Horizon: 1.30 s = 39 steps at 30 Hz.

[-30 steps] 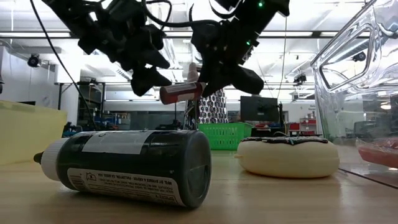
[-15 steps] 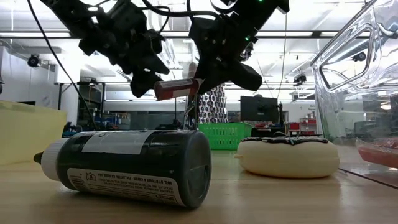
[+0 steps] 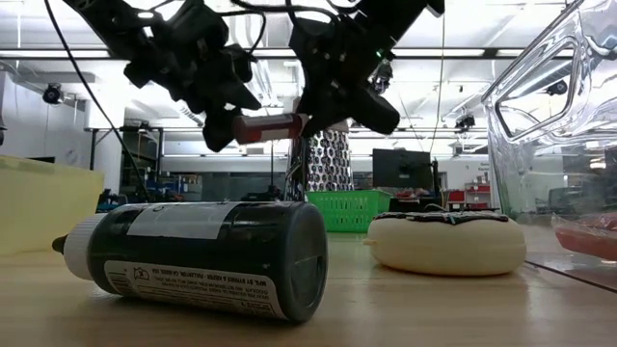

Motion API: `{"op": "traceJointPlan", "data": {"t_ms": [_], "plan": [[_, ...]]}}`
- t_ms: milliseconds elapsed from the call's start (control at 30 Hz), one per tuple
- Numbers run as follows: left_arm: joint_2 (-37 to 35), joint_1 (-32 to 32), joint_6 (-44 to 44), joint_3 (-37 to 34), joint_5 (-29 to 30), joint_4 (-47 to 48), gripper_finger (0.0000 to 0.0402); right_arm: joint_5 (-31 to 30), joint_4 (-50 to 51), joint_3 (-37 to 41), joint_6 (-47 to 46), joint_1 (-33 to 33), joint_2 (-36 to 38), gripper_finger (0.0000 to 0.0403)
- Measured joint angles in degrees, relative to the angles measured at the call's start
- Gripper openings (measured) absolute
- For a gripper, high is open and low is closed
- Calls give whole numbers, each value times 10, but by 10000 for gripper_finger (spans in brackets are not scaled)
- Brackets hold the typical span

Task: Pick & Place Food Item
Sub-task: Put the red ink bottle into the yellow bin

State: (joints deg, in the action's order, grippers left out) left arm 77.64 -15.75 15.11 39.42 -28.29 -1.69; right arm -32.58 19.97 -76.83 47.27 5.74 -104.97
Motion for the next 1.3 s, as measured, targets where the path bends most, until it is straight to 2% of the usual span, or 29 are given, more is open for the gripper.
{"op": "traceJointPlan", "data": {"t_ms": [567, 700, 900, 1300], "plan": [[21, 0, -20, 3, -6, -13, 225, 0, -27, -27, 35, 0, -17, 101], [20, 0, -21, 3, -6, -11, 187, 10, -28, -27, 35, 0, -18, 101], [20, 0, -55, 3, -5, -8, 91, 11, -36, -27, 41, 0, -17, 101], [18, -1, -107, 3, -26, -4, 91, 11, -49, -25, 13, 1, -16, 101]]}}
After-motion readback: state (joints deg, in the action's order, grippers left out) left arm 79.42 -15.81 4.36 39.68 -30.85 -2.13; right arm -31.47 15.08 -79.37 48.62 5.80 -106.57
